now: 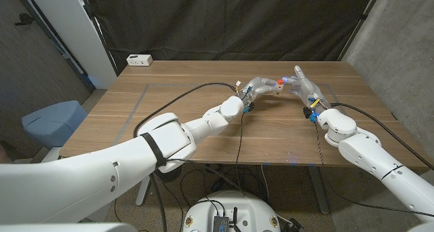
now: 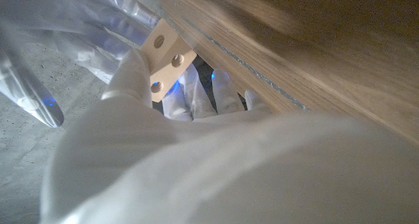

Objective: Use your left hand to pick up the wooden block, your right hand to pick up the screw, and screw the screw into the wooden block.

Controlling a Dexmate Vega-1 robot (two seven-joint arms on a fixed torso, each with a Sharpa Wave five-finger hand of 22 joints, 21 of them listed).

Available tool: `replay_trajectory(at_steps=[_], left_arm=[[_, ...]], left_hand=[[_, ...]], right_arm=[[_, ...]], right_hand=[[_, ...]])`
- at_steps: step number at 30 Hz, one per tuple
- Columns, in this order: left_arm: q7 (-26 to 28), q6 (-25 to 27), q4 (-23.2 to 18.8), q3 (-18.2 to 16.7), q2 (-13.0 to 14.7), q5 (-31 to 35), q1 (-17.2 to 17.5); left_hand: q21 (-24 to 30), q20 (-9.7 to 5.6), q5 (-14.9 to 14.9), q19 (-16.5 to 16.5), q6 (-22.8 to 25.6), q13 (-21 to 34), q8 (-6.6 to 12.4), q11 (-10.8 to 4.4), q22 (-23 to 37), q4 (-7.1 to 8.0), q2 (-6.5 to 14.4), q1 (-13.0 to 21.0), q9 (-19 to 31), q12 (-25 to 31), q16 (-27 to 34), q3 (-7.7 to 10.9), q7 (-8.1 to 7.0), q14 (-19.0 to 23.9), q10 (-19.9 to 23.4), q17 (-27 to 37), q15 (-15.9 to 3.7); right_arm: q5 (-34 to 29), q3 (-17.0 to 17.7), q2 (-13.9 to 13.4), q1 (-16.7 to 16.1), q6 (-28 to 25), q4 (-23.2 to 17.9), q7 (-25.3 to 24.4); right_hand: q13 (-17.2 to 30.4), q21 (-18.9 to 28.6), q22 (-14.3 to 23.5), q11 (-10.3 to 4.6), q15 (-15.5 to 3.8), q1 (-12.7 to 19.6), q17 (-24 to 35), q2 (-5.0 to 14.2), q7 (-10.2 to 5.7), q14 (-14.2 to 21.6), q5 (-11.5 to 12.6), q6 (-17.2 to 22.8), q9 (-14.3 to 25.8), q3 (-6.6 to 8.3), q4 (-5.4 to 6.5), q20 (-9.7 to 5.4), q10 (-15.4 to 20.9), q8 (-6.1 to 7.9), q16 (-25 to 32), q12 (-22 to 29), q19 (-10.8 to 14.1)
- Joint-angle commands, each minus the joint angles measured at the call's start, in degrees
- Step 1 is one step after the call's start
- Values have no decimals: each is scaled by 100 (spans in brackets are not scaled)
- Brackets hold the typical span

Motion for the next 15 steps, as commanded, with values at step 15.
replay_trajectory(at_steps=[15], left_arm=[[-45,232,27,54,-57,-88,-83]], left_hand=[[31,14,39,48,452,44,48,-53,26,312,539,29,32,123,16,348,93,70,85,19,-500]], right_arm=[[25,68,-25,-95,-81,-84,-169]], right_hand=[[6,65,25,-3,-3,29,2,68,71,159,51,329,22,-38,-19,-13,206,75,76,51,124]])
